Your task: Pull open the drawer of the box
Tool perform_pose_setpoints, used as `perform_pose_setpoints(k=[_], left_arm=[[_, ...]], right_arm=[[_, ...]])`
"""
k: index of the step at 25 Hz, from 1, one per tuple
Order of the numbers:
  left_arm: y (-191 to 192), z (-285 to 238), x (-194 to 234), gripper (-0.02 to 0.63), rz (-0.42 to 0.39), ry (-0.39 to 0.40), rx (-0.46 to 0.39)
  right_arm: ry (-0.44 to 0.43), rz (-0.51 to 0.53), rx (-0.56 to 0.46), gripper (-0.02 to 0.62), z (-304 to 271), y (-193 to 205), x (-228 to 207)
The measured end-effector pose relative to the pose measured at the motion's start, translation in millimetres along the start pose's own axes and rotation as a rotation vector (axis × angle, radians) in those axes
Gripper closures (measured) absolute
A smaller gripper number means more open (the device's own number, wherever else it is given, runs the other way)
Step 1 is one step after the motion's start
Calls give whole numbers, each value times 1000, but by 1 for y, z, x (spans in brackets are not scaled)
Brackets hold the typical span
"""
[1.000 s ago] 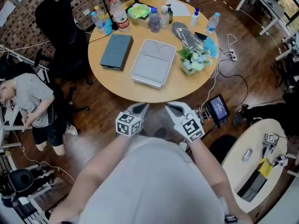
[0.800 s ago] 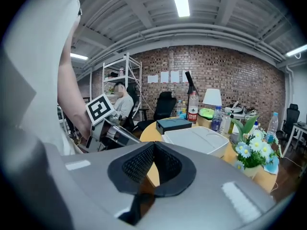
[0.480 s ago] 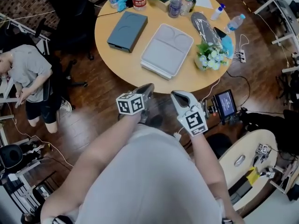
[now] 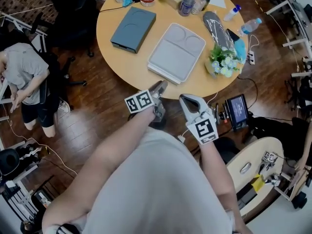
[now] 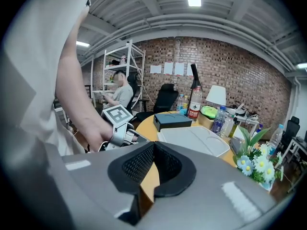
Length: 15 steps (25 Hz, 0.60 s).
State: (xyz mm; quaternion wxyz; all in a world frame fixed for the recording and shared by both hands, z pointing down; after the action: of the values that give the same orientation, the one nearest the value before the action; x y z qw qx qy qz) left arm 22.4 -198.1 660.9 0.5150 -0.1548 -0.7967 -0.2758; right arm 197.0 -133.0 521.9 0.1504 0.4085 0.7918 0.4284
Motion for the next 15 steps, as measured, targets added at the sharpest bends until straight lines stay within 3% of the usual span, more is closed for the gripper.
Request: perform_pose_setpoints(k=[3,6,14,15], left_arm=[[-1,-8,14,399,89,34,-49],[-5,-15,22,376,122,60,-67],[-12,-25,24,382,171,154,-96],[-12,-25,25,407,185,165,-98]], right_arm=[[3,0,12,589,1,0,-6],[10,4,26,589,1,0,-9],[20,-3,44,589,-2,-3,-11],[20,-4,44,588,-3,-4,-11]])
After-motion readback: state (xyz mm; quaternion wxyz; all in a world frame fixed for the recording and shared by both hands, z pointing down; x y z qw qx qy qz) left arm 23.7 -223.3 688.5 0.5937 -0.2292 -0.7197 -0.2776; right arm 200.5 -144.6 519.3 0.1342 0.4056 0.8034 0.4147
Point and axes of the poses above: the fingertips, and each gripper's own axes: z backward along the fingers, x to its left, y out of its underside, the point moved 9 cm from there along z, backward along the fingers, and after that the axes turned 6 degrees about x, right-handed, at the moved point
